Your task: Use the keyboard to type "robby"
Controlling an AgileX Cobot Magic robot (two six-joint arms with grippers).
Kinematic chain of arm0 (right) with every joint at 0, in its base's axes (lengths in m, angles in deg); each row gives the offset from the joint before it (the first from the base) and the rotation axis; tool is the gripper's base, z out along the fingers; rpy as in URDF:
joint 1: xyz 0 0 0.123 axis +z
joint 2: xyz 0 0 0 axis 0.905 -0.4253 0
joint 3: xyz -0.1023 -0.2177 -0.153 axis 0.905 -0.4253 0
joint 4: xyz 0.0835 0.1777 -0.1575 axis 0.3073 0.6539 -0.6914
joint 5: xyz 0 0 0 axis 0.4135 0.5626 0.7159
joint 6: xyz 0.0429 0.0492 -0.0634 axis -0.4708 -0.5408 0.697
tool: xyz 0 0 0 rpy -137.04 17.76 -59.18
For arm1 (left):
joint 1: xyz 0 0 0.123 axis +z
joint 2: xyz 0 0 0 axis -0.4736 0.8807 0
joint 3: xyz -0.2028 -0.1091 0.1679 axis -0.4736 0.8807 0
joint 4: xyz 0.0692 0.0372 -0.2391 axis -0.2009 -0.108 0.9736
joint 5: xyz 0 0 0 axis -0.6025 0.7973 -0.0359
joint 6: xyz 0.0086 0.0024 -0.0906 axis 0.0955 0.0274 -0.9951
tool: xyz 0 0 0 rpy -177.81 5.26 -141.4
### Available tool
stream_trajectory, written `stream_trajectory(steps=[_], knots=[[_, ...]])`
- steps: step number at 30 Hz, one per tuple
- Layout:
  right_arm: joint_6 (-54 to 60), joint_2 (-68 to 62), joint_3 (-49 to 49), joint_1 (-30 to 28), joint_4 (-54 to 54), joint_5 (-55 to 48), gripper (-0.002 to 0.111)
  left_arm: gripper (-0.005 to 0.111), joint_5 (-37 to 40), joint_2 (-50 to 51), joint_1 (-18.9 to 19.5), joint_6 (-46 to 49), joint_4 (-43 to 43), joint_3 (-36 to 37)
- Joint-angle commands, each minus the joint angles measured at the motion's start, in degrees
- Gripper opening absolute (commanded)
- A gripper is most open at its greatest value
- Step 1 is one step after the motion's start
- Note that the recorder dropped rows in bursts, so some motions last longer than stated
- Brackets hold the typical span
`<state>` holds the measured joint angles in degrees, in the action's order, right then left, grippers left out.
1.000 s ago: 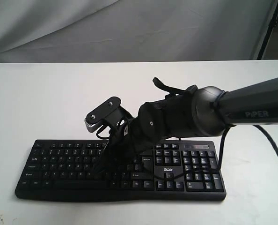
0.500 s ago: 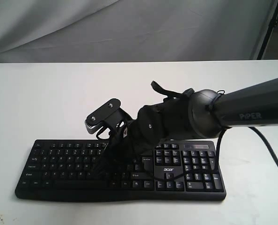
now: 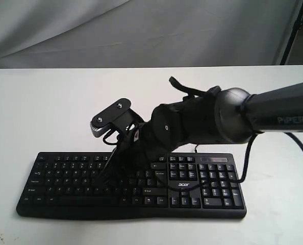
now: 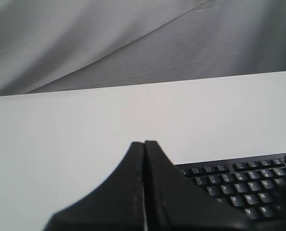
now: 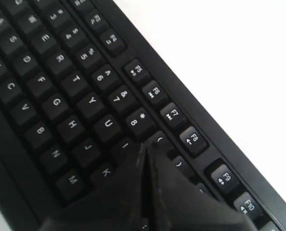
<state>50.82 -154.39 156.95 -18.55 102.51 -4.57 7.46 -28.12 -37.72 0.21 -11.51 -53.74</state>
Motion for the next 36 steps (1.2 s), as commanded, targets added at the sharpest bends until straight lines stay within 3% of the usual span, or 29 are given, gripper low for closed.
stream_trajectory(steps=[1,7,36], knots=[[0.3,0.8,4.3,2.7,0.2,-5.2,0.0,0.0,-0.4,-0.2,-0.4,-0.2,-0.3,0.2],[0.4,-2.3,7.2,5.8,0.7,-5.5,0.0,0.0,-0.4,-0.2,-0.4,-0.2,-0.3,0.2],[1.7,-8.1,7.4,7.8,2.8,-1.3,0.0,0.0,-0.4,-0.2,-0.4,-0.2,-0.3,0.2]])
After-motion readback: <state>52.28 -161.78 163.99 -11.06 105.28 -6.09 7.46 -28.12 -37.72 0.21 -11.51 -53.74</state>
